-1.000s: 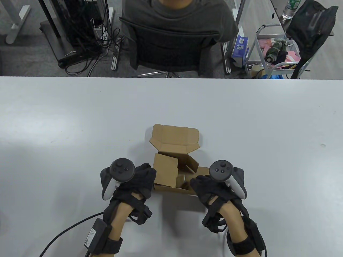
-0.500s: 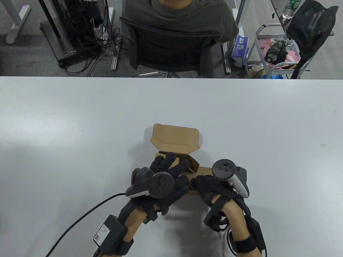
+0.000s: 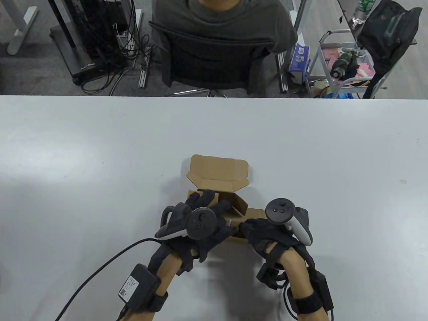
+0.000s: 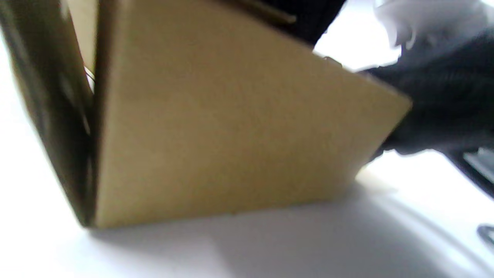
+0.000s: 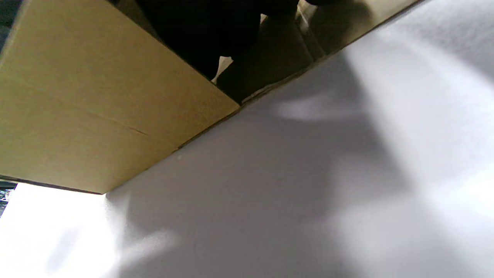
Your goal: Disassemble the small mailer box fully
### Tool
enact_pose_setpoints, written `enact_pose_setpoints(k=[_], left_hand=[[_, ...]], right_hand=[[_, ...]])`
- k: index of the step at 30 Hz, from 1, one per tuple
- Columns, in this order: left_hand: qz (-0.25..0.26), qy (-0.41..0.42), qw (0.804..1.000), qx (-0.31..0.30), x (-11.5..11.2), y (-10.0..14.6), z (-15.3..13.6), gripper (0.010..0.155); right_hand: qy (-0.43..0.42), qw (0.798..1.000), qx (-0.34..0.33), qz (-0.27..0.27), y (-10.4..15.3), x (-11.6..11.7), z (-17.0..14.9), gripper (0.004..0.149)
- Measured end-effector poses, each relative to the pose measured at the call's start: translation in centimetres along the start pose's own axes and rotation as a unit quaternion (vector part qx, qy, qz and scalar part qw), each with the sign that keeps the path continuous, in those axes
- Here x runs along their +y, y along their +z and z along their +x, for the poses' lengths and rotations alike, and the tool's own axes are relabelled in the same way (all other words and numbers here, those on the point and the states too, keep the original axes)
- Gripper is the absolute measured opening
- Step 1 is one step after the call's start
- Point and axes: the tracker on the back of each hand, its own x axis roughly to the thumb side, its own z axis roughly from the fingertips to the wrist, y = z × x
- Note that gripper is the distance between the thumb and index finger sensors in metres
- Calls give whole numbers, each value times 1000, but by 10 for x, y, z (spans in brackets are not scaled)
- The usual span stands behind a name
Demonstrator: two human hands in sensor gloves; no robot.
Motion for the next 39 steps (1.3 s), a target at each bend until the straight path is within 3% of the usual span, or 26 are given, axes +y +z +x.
enact_pose_setpoints(k=[3, 11, 17, 25, 28, 32, 33, 36, 39], left_hand=[[41, -18, 999, 17, 6, 16, -14, 70], [41, -3, 995, 96, 3, 52, -58, 69], [96, -26, 980, 171, 18, 73, -81, 67], [-19, 2, 964, 265, -5, 72, -118, 65], [-50, 25, 960, 274, -9, 72, -121, 66], [-14, 7, 966, 259, 3, 76, -115, 66], [26, -18, 969, 245, 10, 77, -108, 66], [148, -87, 970, 174, 29, 81, -83, 65], [196, -96, 971, 99, 34, 80, -58, 63]], right_hand=[[2, 1000, 1, -1, 0, 0, 0, 61], [13, 1000, 0, -21, 1, 1, 6, 61], [27, 998, -8, -62, 3, 0, 13, 61], [66, 995, -26, -74, 9, 4, 29, 60], [91, 984, -58, -143, 16, 3, 41, 59], [154, 956, -100, -227, 29, 0, 55, 62], [175, 949, -106, -239, 32, 1, 58, 65], [218, 941, -115, -231, 33, 8, 64, 74], [264, 938, -119, -188, 29, 18, 67, 84]])
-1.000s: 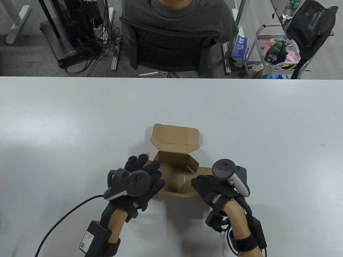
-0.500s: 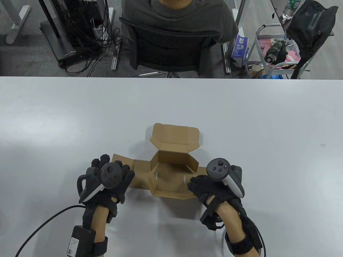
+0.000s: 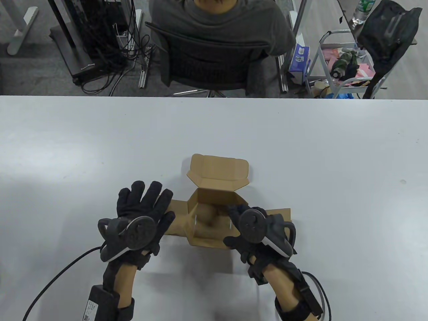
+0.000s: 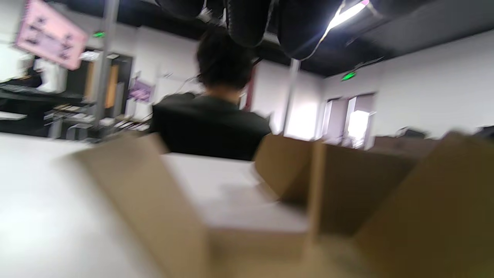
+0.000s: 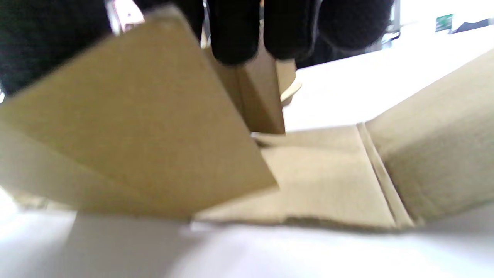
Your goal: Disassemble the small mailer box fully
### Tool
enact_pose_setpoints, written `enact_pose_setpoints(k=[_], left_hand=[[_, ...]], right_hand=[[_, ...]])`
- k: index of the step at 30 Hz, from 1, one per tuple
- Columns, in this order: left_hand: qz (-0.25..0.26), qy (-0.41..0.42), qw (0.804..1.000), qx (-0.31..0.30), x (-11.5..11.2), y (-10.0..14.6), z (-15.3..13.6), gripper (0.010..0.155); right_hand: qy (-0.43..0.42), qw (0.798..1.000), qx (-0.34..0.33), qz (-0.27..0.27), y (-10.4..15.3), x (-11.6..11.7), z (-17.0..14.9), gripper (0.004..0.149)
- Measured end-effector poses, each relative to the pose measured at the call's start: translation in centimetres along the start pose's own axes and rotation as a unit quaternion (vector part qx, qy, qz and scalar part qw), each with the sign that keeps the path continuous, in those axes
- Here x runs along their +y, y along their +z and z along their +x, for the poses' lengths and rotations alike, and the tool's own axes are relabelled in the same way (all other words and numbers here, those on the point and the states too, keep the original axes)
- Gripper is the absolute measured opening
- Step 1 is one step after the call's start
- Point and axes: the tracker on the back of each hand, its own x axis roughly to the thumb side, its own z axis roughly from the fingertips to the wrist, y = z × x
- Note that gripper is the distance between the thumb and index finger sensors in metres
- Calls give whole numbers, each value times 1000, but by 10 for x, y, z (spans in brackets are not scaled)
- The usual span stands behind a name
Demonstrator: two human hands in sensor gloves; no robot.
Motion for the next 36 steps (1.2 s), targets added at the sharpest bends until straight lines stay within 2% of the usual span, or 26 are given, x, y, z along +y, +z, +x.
enact_pose_setpoints(k=[2, 4, 7, 9, 11, 15, 18, 20, 25, 30, 31, 36], left_hand=[[1, 30, 999, -36, -3, -1, 12, 61], [-21, 54, 997, -54, -15, -4, 23, 60], [-107, 16, 992, -63, -39, -9, 33, 60], [-145, -26, 987, -63, -52, -11, 35, 62], [-176, -43, 982, -56, -64, -15, 32, 66], [-254, -25, 967, -15, -85, -22, 16, 76], [-287, -25, 958, 1, -97, -24, 5, 80], [-326, -27, 945, 22, -102, -25, 0, 82], [-378, 0, 924, 56, -114, -25, -8, 84], [-399, 8, 915, 65, -119, -23, -10, 85], [-406, 5, 911, 68, -120, -22, -9, 85], [-413, -12, 908, 71, -122, -21, -7, 85]], right_hand=[[32, 999, -10, 33, -2, 8, 5, 90], [63, 997, -7, 52, -4, 16, 7, 93], [82, 994, 3, 71, -9, 26, 5, 97], [70, 993, 0, 94, -14, 32, 1, 98], [46, 991, -8, 129, -22, 40, -4, 99], [30, 982, -3, 187, -34, 52, -15, 101], [19, 979, -8, 204, -40, 55, -18, 103], [2, 975, -5, 224, -43, 58, -22, 104], [-32, 969, 2, 244, -45, 63, -31, 104], [-107, 962, -10, 250, -42, 74, -42, 102], [-108, 958, -8, 265, -43, 73, -42, 102], [-99, 961, -3, 259, -42, 74, -42, 101]])
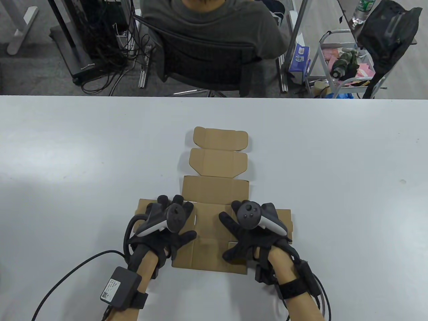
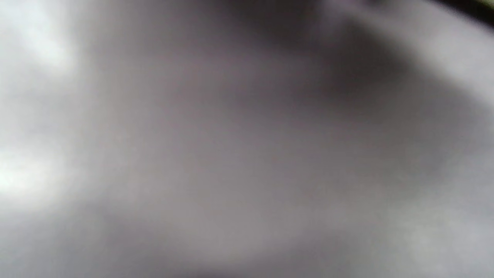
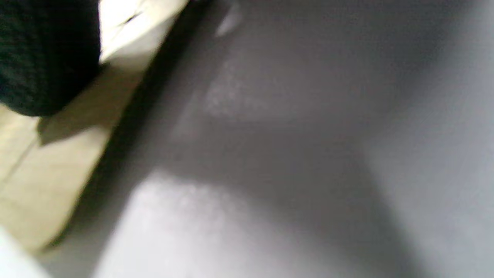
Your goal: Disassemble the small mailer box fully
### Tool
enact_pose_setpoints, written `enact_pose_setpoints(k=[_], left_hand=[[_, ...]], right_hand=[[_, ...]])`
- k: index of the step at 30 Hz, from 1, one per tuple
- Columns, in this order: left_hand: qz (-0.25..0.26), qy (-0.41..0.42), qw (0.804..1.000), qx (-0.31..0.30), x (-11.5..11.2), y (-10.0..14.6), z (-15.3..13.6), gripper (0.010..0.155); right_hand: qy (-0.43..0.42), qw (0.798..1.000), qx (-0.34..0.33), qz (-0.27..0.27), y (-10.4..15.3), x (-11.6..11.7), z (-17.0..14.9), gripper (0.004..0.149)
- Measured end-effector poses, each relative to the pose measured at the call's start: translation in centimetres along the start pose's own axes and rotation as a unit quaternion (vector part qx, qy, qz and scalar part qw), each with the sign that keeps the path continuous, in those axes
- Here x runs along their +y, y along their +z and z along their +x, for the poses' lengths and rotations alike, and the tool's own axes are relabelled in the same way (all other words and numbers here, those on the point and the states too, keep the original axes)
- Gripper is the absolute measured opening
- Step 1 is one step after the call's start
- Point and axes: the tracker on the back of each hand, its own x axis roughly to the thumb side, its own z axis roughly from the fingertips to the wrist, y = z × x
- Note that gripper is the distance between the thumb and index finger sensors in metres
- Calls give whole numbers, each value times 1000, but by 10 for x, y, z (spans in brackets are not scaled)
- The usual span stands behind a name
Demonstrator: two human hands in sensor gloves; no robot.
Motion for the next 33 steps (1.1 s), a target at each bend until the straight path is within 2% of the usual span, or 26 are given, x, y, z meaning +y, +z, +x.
enact_pose_setpoints(k=[11, 23, 27, 33], left_hand=[[4, 10, 1000, 1, 1, 0, 0, 85], [14, 21, 1000, -2, 1, 1, 0, 84], [56, 15, 998, -20, 6, 12, 3, 83], [130, 43, 988, -64, 20, 47, 13, 82]], right_hand=[[5, 1000, -1, 2, 0, -1, 2, 102], [9, 1000, -11, -19, 3, -6, 6, 96], [56, 998, -4, -41, 10, -5, 11, 94], [70, 993, -22, -92, 33, -12, 19, 92]])
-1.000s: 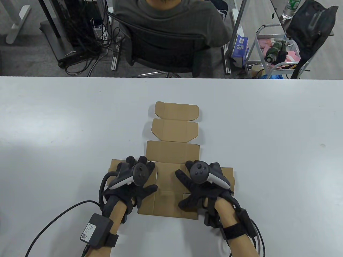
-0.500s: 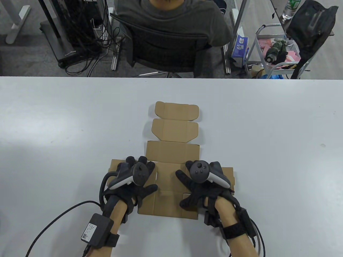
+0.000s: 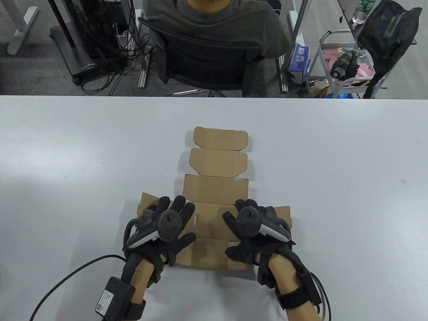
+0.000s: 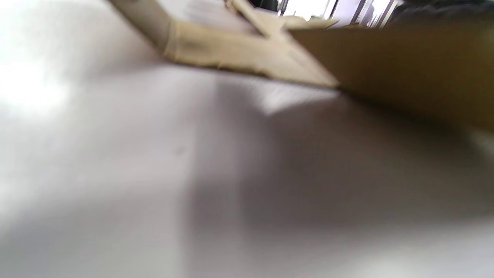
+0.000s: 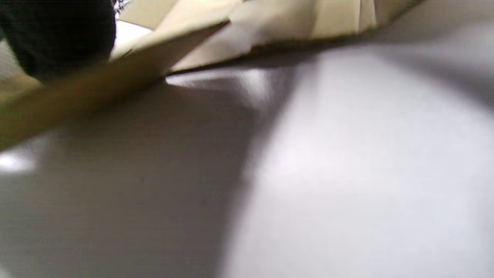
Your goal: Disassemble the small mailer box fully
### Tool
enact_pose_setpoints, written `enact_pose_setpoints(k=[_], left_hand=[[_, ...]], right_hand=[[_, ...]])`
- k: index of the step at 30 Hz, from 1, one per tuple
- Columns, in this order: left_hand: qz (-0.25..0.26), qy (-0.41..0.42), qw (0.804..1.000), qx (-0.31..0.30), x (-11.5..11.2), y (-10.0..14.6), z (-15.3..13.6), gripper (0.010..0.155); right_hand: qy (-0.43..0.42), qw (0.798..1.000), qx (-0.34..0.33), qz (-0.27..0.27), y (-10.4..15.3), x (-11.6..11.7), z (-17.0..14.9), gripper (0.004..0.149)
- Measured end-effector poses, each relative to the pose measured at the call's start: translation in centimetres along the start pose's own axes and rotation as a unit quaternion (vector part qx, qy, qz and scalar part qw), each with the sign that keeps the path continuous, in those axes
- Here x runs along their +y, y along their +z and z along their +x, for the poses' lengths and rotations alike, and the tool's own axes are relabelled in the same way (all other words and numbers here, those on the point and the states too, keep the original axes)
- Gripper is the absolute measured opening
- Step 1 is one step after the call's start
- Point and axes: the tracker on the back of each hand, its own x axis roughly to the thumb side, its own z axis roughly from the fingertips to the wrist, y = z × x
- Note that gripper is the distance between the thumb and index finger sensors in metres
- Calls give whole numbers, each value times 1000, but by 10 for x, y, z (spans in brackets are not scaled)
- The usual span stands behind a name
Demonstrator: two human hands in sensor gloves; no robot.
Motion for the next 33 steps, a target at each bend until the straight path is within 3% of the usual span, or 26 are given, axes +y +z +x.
enact_pose_setpoints(k=[6, 16, 33], left_hand=[[66, -44, 997, -25, 13, 10, 19, 80], [23, -29, 999, -35, 2, 4, 26, 80], [4, -17, 999, -34, -3, 2, 24, 79]], right_hand=[[-29, 999, -20, -31, 6, -6, 0, 89], [-30, 999, 0, -29, 7, -7, -7, 88], [-27, 999, 6, -22, 6, -4, -6, 87]])
